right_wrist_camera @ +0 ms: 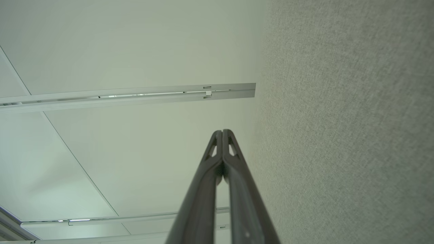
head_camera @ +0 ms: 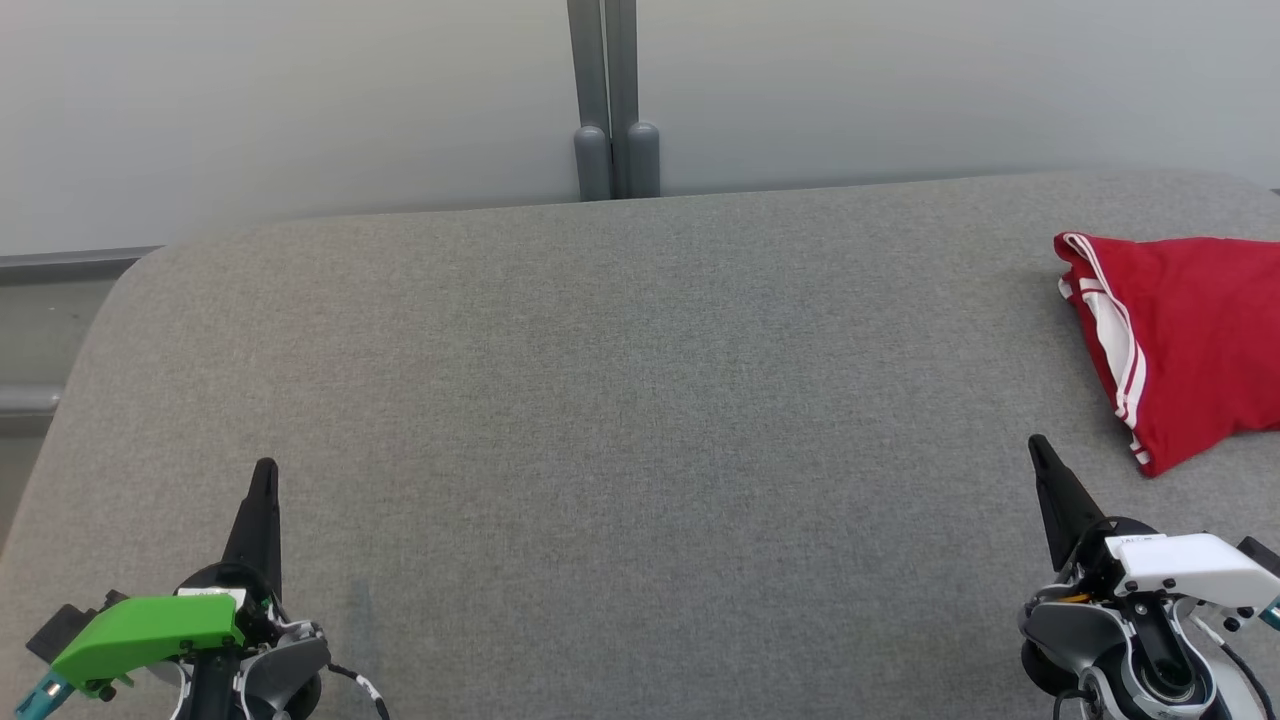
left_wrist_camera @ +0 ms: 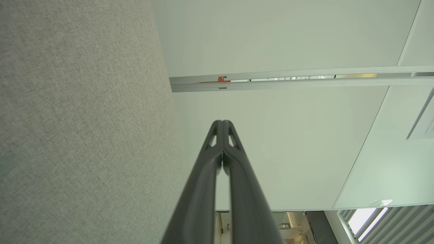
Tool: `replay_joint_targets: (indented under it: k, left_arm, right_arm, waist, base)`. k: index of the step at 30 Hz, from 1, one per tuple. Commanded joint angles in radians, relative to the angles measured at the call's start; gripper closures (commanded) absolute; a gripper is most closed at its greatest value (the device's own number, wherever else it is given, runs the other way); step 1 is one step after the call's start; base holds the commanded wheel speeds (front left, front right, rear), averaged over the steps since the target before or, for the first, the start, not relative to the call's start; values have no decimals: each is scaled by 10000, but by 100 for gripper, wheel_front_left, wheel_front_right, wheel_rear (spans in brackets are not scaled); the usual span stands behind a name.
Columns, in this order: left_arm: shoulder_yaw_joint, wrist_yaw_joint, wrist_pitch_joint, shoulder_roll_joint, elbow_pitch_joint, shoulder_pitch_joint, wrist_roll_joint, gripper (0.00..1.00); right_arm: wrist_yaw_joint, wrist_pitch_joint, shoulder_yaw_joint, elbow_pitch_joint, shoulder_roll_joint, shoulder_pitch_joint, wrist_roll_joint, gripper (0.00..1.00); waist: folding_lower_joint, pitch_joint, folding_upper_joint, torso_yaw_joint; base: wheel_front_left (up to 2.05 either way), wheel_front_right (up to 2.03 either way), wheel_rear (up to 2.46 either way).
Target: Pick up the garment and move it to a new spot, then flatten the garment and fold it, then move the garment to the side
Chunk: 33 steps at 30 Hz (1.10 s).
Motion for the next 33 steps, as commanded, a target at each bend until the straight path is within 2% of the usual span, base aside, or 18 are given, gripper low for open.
replay_joint_targets:
  k: [1, 33]
  left_arm:
    - [25, -52, 44, 23, -15, -104, -5, 100]
    - [23, -52, 43, 23, -14, -103, -4, 100]
  right_arm:
    - [4, 31, -16, -55, -37, -66, 69, 100]
    - [4, 31, -15, -55, -38, -66, 70, 100]
  waist:
    - [0, 0, 0, 0]
    - [0, 0, 0, 0]
  base:
    - [0, 0, 0]
    - [0, 0, 0]
